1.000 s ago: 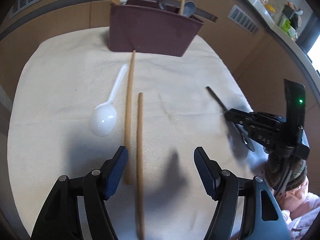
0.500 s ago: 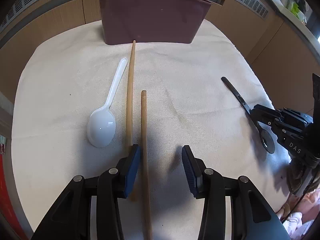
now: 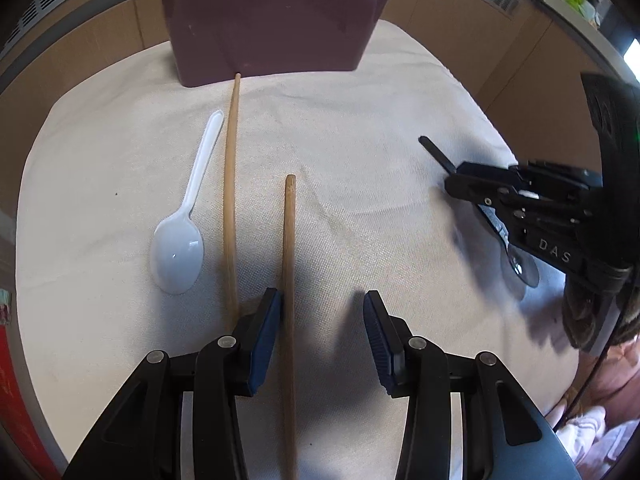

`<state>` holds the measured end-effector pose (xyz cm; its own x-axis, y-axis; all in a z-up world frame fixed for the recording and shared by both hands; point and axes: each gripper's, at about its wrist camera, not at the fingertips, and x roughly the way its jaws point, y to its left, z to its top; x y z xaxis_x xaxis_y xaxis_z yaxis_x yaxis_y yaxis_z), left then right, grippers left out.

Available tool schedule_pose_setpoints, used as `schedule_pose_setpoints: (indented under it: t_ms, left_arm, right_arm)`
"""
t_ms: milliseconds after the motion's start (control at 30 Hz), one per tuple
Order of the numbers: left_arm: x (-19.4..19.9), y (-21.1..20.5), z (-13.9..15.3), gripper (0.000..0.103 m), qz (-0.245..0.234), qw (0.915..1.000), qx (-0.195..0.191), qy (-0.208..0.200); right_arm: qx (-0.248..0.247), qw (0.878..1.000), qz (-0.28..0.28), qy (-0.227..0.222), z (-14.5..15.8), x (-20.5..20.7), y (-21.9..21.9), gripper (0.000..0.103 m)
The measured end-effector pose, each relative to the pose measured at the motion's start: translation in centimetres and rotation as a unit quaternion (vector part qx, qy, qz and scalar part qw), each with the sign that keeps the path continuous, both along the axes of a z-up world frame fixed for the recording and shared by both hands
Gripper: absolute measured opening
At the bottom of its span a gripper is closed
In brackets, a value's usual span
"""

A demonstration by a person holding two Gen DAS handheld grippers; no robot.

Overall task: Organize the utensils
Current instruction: 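Grasp a wooden chopstick with the left tool while the right tool holds the spoon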

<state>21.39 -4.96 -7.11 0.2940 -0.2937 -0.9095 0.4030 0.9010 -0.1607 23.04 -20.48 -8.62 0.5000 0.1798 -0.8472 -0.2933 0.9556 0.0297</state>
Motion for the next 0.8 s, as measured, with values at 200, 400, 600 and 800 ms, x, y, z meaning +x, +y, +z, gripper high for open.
schedule_pose_setpoints:
  t_ms: [200, 400, 600, 800]
  left_arm:
    - [2.1, -0.6, 0.1, 0.042, -0.027, 0.9983, 0.023, 0.045]
    - [4.1, -0.1, 0.1, 0.006, 0.004, 0.9979, 0.047, 0.044]
    - [1.1, -0.6, 0.1, 0.006, 0.006, 0.9979, 0.056, -0.033]
    - [-0.1, -1.2, 0.0, 0.008, -0.030, 0.9955, 0.078, -0.043]
  right_arm:
    - [-0.020, 1.000, 0.018, -0.001, 0.0, -0.3, -0.1, 0.019]
    - [0.013, 1.000, 0.017, 0.001, 0.1, -0.5, -1.3, 0.027]
    - [0.025, 1.000, 0.011, 0.011, -0.3, -0.4, -1.9, 0.033]
    - [-0.031, 0.999, 0.023, 0.011, -0.2, -0.1, 0.0, 0.011]
